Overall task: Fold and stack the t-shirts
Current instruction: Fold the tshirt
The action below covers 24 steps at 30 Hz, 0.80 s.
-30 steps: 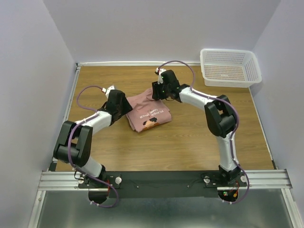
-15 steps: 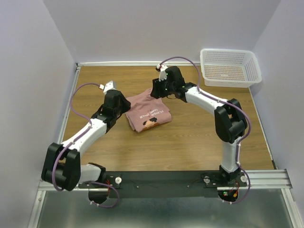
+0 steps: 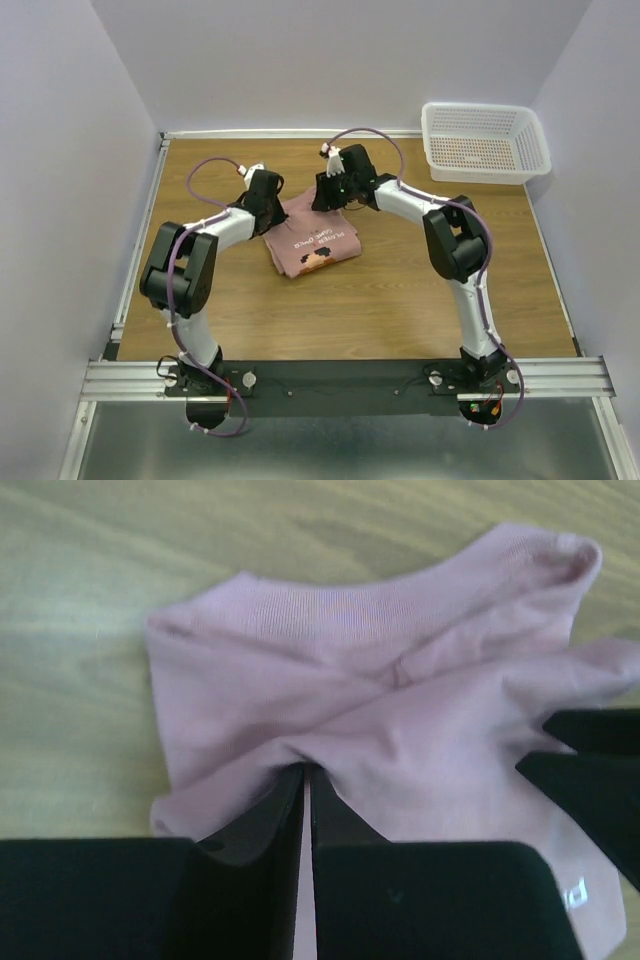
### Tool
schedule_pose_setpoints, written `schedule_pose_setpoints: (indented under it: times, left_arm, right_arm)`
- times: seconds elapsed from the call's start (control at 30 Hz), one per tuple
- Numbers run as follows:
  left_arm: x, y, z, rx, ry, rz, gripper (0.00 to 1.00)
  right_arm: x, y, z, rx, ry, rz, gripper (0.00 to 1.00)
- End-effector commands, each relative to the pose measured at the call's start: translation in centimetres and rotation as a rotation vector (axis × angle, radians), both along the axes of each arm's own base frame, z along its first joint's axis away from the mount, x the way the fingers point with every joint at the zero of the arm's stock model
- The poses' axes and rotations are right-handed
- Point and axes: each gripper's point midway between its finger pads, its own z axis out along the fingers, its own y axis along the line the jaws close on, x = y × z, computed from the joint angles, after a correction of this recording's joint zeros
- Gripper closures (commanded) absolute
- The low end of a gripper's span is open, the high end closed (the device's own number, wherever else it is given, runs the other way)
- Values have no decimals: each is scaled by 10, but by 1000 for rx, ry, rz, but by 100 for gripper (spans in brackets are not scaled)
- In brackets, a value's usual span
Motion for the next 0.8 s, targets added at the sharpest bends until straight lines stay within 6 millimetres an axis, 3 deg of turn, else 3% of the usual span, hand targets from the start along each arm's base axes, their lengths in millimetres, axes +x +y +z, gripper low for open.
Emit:
schedule_pose_setpoints:
  times: [0.0,0.07,0.2,0.23,0.3,0.33,0.4,0.43,0.47,0.5,0.53,0.57,0.6,0.63,0.67,0.7,0.73,0.77]
  left_arm:
    - [35,20,-8,75,-1,58,87]
    - [52,22,0,70,-24,63,87]
    - [69,21,-16,85,-2,47,85]
    - [79,19,-10,82,-19,44,84]
    - [80,20,-18,104,10,34,83]
    - [82,20,-15,99,7,33,81]
    - [84,20,14,74,-37,36,75]
    - [82,22,27,67,-61,53,66]
    - [76,26,52,53,-107,65,62]
    - [71,28,64,48,-131,76,58]
    - [65,29,76,33,-150,85,49]
    - [53,32,75,26,-142,86,45]
    - [44,31,102,-2,-194,84,42]
    - [35,25,107,-31,-198,68,37]
    - [21,24,99,-38,-177,55,35]
    - [8,18,112,-67,-198,28,33]
    - [-2,15,111,-83,-188,18,30]
    - [-19,15,93,-98,-143,17,29]
  right_arm:
    - [30,-6,3,43,-6,-30,58]
    - [37,-9,2,54,1,-39,58]
    - [53,-14,-9,71,24,-71,55]
    - [54,-14,-11,73,31,-75,54]
    - [57,-15,-9,86,42,-87,53]
    - [57,-13,-2,96,37,-84,52]
    - [54,-14,12,109,31,-83,51]
    - [53,-16,18,109,24,-92,50]
    - [48,-21,31,111,14,-100,49]
    - [45,-23,38,113,10,-109,48]
    - [42,-26,45,118,9,-115,46]
    - [36,-27,52,127,12,-111,45]
    - [26,-30,60,137,19,-102,45]
    - [15,-28,65,158,41,-73,44]
    - [6,-28,76,173,38,-58,44]
    - [-6,-32,67,170,78,-52,43]
    - [-17,-31,69,189,103,-20,42]
    - [-26,-30,70,200,120,1,42]
